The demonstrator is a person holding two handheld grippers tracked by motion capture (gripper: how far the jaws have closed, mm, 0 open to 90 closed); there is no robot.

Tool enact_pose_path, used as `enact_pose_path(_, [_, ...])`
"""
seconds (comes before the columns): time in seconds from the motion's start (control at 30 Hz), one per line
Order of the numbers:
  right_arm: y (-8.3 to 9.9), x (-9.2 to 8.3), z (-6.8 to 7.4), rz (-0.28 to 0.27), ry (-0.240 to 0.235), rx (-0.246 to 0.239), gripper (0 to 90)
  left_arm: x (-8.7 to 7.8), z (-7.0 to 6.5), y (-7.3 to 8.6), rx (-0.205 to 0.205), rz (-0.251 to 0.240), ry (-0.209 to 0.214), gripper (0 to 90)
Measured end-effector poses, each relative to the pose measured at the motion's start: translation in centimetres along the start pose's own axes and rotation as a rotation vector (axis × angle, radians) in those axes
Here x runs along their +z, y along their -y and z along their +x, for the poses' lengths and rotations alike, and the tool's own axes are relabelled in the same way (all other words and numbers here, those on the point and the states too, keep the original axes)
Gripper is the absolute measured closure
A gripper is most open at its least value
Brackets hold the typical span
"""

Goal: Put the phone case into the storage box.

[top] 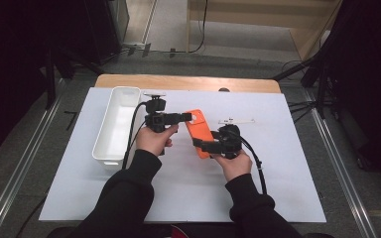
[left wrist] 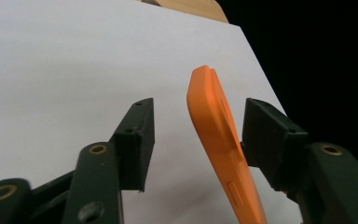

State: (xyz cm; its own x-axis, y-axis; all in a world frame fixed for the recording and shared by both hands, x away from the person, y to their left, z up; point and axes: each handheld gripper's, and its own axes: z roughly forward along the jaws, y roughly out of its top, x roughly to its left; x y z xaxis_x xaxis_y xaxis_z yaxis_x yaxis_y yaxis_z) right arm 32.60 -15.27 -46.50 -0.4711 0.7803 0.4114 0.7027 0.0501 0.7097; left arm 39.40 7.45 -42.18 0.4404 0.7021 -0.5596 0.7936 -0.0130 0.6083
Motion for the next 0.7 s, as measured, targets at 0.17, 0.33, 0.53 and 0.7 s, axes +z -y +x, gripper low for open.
enact_pose_path(0.17, [-0.02, 0.19, 0.01, -0.008, 0.0, -0.007, 14.4, 0.34, -0.15, 0.14, -0.004, -0.001, 0.005, 49.4])
enact_pose_path(0.33, [-0.07, 0.41, 0.13, -0.014, -0.008, -0.009, 14.4, 0.44, -0.1, 0.07, -0.027, 0.004, 0.001, 51.6])
enact_pose_path(0.53, [-0.14, 0.53, 0.15, -0.022, -0.019, -0.001, 14.4, 0.27, -0.07, -0.01, -0.03, -0.017, 0.02, 57.2])
enact_pose_path(0.7, [-0.15, 0.51, 0.27, -0.04, -0.021, -0.001, 14.4, 0.03, -0.17, 0.03, -0.024, -0.052, 0.033, 62.6])
